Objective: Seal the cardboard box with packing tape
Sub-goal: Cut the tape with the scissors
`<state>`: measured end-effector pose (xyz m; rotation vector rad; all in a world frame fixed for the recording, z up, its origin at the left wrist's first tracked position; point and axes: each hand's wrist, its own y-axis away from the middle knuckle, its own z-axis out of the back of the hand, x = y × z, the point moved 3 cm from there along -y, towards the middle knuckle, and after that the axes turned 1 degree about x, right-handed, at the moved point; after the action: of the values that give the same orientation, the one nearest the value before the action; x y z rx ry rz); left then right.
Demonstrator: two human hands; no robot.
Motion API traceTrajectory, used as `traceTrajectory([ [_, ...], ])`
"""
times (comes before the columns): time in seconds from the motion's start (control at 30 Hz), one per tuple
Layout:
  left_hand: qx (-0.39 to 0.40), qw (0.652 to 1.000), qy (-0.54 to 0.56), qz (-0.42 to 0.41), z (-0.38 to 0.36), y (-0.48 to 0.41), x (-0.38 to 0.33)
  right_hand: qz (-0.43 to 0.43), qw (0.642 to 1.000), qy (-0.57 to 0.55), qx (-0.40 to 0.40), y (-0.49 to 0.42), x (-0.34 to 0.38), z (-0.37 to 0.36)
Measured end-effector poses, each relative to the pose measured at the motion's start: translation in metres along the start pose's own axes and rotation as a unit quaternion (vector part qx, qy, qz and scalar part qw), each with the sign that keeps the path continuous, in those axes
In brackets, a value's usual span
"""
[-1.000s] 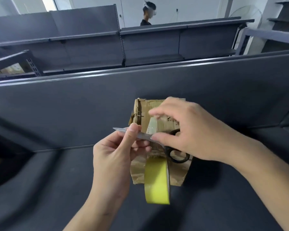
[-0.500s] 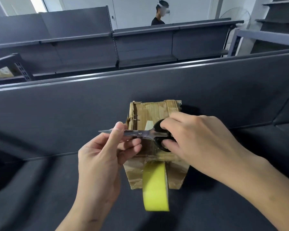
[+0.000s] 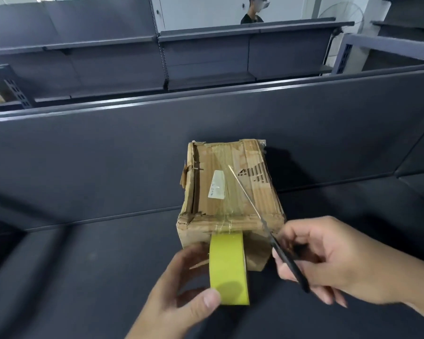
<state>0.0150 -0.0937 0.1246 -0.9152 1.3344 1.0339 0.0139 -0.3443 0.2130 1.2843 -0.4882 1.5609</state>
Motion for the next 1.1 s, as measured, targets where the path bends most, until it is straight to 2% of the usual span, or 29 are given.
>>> traceTrajectory([
  [0.13, -0.021, 0.984, 0.169, 0.048, -0.021, -0.01, 0.007, -0.069, 0.995, 0.007, 0.067, 0.011, -0.012, 0.006],
  [0.2, -0.045, 0.975, 0.207, 0.059, -0.025, -0.015, 0.009, -0.097, 0.99, 0.041, 0.092, 0.018, -0.016, 0.01],
  [0.3, -0.041, 0.973, 0.214, 0.076, -0.026, -0.018, 0.004, -0.143, 0.981, 0.083, 0.106, 0.028, -0.018, 0.02],
  [0.43, -0.048, 0.974, 0.208, 0.082, -0.026, -0.016, 0.0, -0.199, 0.969, 0.119, 0.083, 0.039, -0.018, 0.044],
  [0.7, -0.008, 0.987, 0.132, 0.093, -0.022, -0.014, -0.01, -0.199, 0.959, 0.17, 0.105, 0.008, -0.009, 0.049],
  [1.1, 0.019, 0.984, 0.138, 0.11, -0.019, -0.016, -0.012, -0.223, 0.956, 0.143, 0.129, 0.0, -0.042, 0.081],
])
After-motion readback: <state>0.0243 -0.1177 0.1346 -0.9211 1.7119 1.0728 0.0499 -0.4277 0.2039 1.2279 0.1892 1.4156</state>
